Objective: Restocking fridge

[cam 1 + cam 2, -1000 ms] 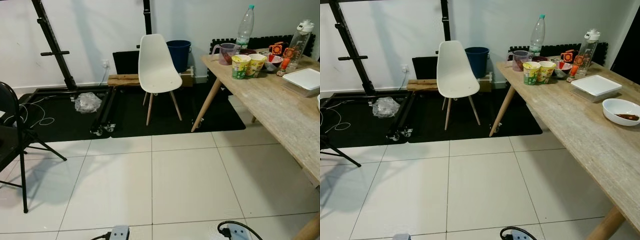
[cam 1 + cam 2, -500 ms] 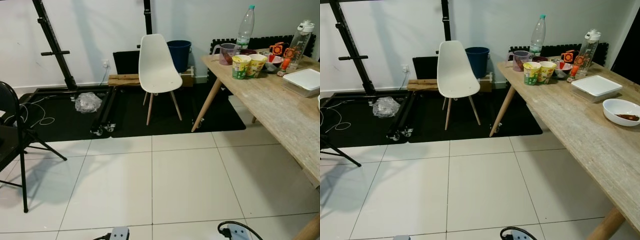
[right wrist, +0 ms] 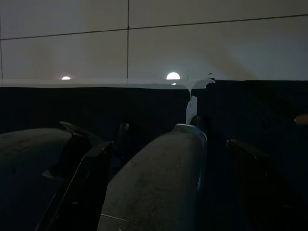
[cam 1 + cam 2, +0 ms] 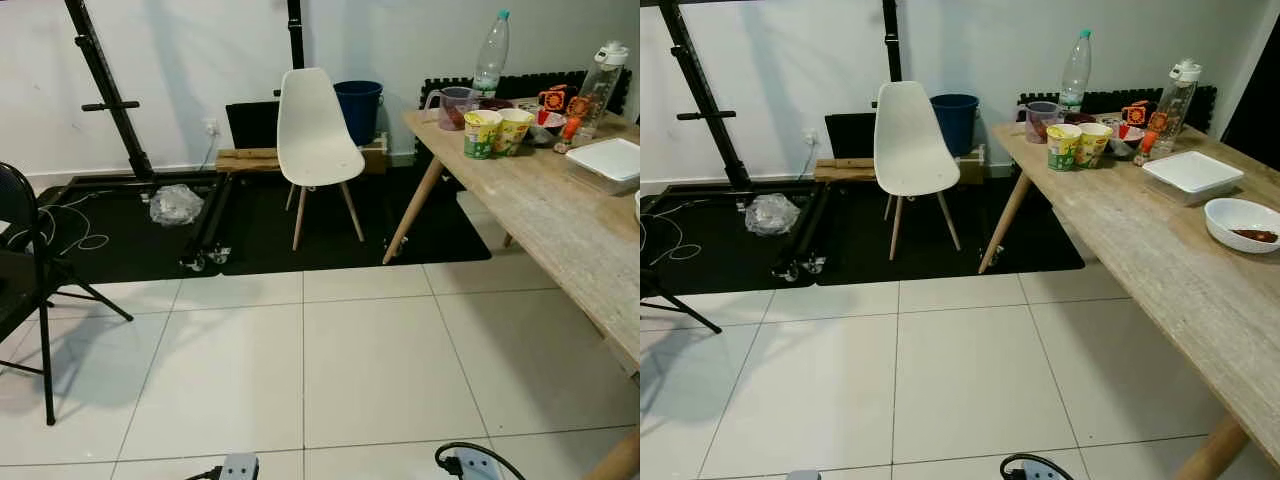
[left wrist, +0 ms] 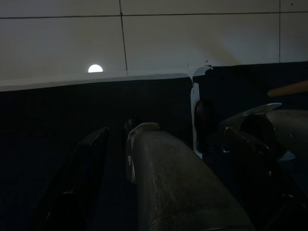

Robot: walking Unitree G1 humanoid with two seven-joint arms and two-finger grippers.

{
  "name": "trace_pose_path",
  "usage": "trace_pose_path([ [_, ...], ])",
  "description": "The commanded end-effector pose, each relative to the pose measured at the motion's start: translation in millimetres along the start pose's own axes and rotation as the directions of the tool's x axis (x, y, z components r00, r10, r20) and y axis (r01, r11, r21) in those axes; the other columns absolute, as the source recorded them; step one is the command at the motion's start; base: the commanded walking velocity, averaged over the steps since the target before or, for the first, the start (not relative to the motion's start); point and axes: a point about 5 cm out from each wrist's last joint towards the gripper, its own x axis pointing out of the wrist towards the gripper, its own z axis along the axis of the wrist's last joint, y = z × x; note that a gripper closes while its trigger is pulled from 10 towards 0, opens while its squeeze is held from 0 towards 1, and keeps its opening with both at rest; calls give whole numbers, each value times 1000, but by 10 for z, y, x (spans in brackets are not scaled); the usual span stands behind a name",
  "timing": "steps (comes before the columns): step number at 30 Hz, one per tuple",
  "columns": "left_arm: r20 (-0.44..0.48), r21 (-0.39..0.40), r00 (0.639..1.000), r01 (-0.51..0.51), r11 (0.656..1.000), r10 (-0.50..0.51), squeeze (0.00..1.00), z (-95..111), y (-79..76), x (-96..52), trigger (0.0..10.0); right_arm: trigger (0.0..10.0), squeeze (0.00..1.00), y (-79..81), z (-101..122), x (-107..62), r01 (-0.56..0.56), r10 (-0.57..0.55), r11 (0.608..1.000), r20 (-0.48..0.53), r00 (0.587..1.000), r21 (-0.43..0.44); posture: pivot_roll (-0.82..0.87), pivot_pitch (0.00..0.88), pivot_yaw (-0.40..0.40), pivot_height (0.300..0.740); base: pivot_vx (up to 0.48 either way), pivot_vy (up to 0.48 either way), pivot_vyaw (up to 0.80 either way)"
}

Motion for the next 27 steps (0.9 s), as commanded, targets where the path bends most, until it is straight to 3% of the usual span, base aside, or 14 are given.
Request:
trace_pose_path([
  [1,-3,-5,1000,-1,1000,1,0,-2,-14,6,10000,10000,0,-5,46,5,-1,1,1000,8,1000,-16,-37,0,-3,740,0,0,0],
  [27,-7,15,1000,7,1000,-7,0,-20,11,-10,10000,10000,0,28,30,12,-6,6,1000,13,1000,-6,-42,0,29,740,0,0,0],
])
